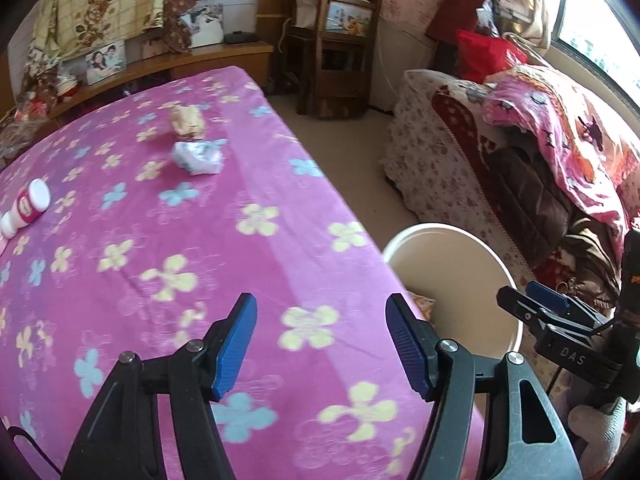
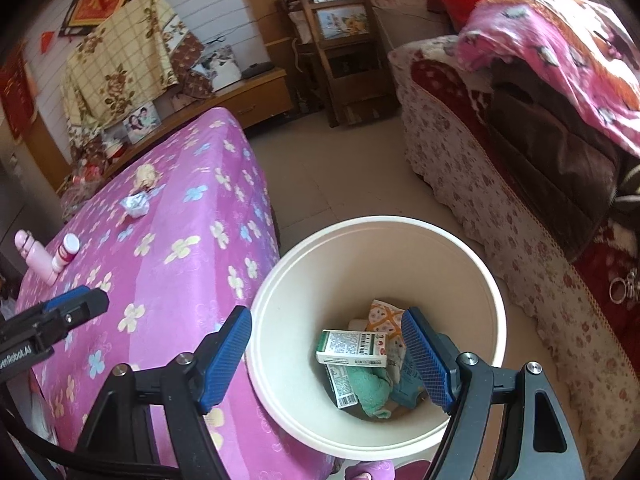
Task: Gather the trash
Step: 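Move both open tools back toward the crumpled tissues, then grasp the white tissue with the left tool while the right tool grasps the beige tissue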
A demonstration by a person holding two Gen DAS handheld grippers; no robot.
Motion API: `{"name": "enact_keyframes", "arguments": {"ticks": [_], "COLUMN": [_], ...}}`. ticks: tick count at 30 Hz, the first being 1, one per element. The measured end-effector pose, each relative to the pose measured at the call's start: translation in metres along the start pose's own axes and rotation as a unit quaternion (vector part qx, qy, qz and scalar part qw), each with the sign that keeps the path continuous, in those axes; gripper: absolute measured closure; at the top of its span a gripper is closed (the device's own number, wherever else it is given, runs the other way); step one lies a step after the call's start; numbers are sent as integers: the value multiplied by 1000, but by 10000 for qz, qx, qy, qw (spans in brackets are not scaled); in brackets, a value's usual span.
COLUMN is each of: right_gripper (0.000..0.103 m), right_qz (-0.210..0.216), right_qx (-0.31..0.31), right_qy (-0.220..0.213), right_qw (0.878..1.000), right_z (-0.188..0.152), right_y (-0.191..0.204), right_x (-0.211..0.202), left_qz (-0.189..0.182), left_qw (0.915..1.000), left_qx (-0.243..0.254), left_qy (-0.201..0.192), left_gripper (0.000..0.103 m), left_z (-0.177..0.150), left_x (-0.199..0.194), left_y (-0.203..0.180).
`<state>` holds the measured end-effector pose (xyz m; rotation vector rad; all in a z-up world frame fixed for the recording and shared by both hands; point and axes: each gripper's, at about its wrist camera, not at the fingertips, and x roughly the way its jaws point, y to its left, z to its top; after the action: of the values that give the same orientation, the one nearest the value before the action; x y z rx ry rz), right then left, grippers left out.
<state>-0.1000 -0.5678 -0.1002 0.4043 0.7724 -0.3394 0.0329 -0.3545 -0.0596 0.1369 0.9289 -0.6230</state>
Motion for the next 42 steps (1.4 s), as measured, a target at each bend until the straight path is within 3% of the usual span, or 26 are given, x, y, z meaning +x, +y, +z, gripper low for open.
{"name": "enact_keyframes", "arguments": {"ticks": [6, 12, 22, 30, 32, 33, 35, 37, 38, 42], "right_gripper": [23, 23, 23, 23, 23, 23, 23, 23, 23, 23], "right_qz": [342, 748, 937, 964, 959, 956, 960, 971, 956, 1036], "right_qx": [-171, -297, -817, -1004, -1061, -1084, -1104, -1115, -1128, -1133], "right_qy": [127, 311, 417, 521, 523, 521, 539, 569, 566, 540], "right_qw": [9992, 9963, 9914, 9889, 9883, 9881, 9878, 9874, 9874, 9867], "right_z": [5, 27, 85, 115, 121, 123, 128, 133, 134, 146], "right_y": [31, 67, 113, 131, 138, 141, 147, 154, 157, 173], "right_x": [7, 19, 71, 121, 132, 135, 145, 154, 156, 167], "left_qz": [197, 348, 875, 1137, 1133, 1094, 1057, 859, 793, 740], "left_qw": [9994, 9977, 9937, 9909, 9918, 9925, 9937, 9959, 9964, 9961], "left_qx": [-290, -582, -685, -718, -585, -522, -373, -269, -287, -483], "left_qy": [-9, 4, 115, 83, 110, 124, 78, 49, 41, -66], "left_gripper": [35, 32, 32, 32, 36, 46, 54, 73, 78, 81], "left_z": [3, 31, 100, 134, 137, 138, 138, 138, 138, 143], "left_x": [-4, 7, 81, 127, 136, 140, 142, 140, 137, 115], "left_y": [43, 83, 112, 125, 126, 125, 124, 125, 128, 157]}}
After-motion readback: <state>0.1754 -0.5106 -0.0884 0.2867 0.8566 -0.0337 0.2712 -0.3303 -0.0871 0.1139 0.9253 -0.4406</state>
